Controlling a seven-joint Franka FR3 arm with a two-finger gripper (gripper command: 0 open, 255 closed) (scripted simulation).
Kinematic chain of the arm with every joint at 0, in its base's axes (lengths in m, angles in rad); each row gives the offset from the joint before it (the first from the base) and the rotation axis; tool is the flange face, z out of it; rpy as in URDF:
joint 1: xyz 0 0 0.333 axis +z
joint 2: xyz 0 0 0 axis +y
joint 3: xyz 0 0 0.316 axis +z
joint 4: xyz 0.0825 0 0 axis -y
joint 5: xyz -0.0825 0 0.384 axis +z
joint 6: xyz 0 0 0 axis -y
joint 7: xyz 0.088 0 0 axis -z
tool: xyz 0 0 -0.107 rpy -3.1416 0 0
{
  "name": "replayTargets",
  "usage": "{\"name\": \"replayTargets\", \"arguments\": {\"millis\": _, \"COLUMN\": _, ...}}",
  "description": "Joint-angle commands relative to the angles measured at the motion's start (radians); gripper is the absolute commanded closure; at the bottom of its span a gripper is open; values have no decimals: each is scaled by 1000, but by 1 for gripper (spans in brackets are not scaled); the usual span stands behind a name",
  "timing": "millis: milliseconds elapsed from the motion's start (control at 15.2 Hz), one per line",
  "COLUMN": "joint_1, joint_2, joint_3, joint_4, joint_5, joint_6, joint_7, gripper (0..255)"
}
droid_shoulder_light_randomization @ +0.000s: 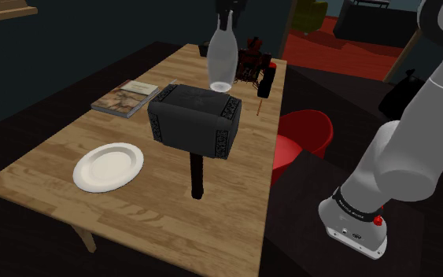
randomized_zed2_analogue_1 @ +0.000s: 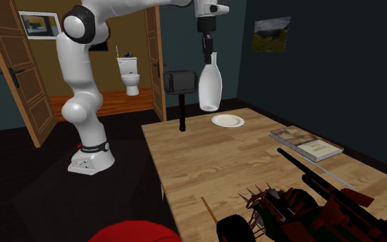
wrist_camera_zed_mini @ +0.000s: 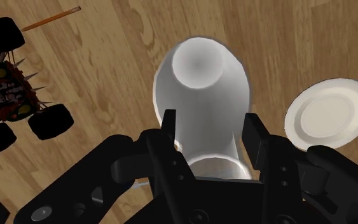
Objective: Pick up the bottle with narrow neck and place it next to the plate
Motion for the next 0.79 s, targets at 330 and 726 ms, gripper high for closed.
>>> {"name": "replayTargets", "arguments": {"millis": 330, "joint_1": 79, "joint_2": -51, "joint_3": 78, "joint_4": -159, "joint_5": -16, "joint_6": 110, "joint_7": 157, "gripper": 255}}
{"name": "replayTargets", "arguments": {"millis": 726, "joint_1": 144, "joint_2": -48, "joint_3": 144, "joint_4": -239, "joint_5": -24, "joint_6": 191, "joint_7": 289, "gripper": 255}}
